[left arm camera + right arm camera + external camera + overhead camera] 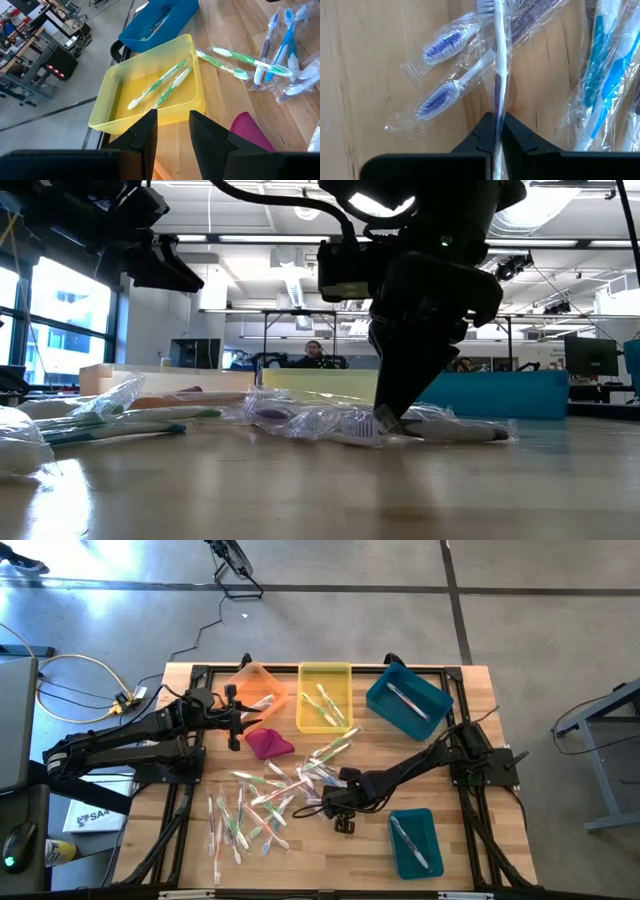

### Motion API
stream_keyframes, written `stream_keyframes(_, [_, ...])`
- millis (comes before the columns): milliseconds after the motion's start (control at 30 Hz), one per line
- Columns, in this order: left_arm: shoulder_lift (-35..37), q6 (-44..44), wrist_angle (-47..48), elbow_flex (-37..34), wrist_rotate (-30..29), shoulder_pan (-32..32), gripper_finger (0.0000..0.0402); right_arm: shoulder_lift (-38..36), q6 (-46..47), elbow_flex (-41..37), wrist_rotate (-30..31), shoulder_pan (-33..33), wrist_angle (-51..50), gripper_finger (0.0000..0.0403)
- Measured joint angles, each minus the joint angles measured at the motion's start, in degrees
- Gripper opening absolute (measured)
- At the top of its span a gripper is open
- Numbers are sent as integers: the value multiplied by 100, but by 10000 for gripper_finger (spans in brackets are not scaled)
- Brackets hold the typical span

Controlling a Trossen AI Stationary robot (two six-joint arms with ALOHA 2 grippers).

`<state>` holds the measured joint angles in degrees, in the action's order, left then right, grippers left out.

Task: Pick & Place Toothbrushes
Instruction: Put the purple toothbrush into the bottom blue bin

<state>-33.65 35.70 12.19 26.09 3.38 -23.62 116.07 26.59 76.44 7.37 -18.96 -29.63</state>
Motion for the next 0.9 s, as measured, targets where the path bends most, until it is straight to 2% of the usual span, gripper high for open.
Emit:
stream_keyframes(167, [0,0,1,0,0,0,108,-213,-60,0,8,18,26,7])
stream_keyframes(467, [0,0,2,0,0,2,108,-1332,-35,0,323,225,-116,7])
stream_keyframes(533, [2,0,0,0,-2,0,108,-1580,207,0,370,275,-216,7])
stream_keyframes(667, [2,0,0,0,-2,0,108,-2011,854,0,836,252,-612,7])
stream_keyframes(900, [1,0,-2,0,-53,0,108,-2631,2043,0,1624,-60,-1774,7])
